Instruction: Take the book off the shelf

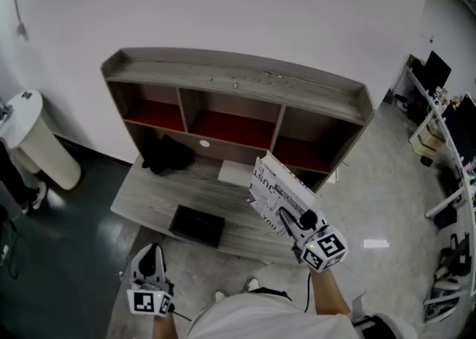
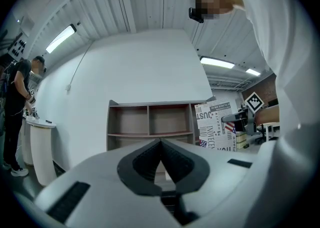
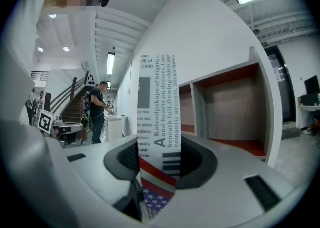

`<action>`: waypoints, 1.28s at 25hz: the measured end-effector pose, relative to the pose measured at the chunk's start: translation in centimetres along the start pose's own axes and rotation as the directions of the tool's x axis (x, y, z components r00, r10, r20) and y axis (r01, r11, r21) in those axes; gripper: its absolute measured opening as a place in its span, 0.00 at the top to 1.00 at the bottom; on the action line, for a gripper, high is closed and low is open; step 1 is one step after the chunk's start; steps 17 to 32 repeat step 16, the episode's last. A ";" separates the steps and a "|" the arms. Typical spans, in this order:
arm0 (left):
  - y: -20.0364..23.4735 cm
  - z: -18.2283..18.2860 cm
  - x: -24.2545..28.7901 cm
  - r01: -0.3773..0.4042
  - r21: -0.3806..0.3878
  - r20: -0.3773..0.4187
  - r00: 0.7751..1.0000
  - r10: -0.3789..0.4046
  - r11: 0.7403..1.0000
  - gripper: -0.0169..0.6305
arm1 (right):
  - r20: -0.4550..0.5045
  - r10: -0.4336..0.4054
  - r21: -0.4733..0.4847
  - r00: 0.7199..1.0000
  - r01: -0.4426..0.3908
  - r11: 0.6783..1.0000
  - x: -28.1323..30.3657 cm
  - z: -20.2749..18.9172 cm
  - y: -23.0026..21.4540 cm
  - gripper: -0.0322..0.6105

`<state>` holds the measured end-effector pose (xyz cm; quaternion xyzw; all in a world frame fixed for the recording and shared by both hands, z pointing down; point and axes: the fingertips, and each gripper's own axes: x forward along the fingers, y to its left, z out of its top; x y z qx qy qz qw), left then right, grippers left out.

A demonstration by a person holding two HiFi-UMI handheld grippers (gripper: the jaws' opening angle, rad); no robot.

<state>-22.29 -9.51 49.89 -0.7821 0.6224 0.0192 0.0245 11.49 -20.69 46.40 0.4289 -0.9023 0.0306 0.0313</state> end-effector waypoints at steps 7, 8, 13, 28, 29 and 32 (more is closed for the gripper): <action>0.3 -0.3 -1.8 -0.003 -0.010 0.004 1.000 0.003 1.000 0.95 | 0.027 0.004 0.001 1.000 -0.004 1.000 -0.7 1.2 1.5 0.68; 0.4 -0.3 -1.9 -0.002 -0.011 0.005 1.000 0.002 1.000 0.95 | 0.028 0.004 -0.002 1.000 -0.004 1.000 -0.7 1.3 1.6 0.68; 0.3 -0.3 -2.5 0.002 -0.017 0.000 1.000 -0.002 1.000 0.95 | 0.024 0.006 -0.001 1.000 -0.006 1.000 -0.9 1.2 2.5 0.68; 0.4 -0.3 -3.2 0.004 -0.019 0.000 1.000 -0.004 1.000 0.95 | 0.022 0.009 0.002 1.000 -0.009 1.000 -1.2 1.0 3.3 0.68; 0.4 -0.3 -3.2 0.004 -0.019 0.000 1.000 -0.004 1.000 0.95 | 0.022 0.009 0.002 1.000 -0.009 1.000 -1.2 1.0 3.3 0.68; 0.4 -0.3 -3.2 0.004 -0.019 0.000 1.000 -0.004 1.000 0.95 | 0.022 0.009 0.002 1.000 -0.009 1.000 -1.2 1.0 3.3 0.68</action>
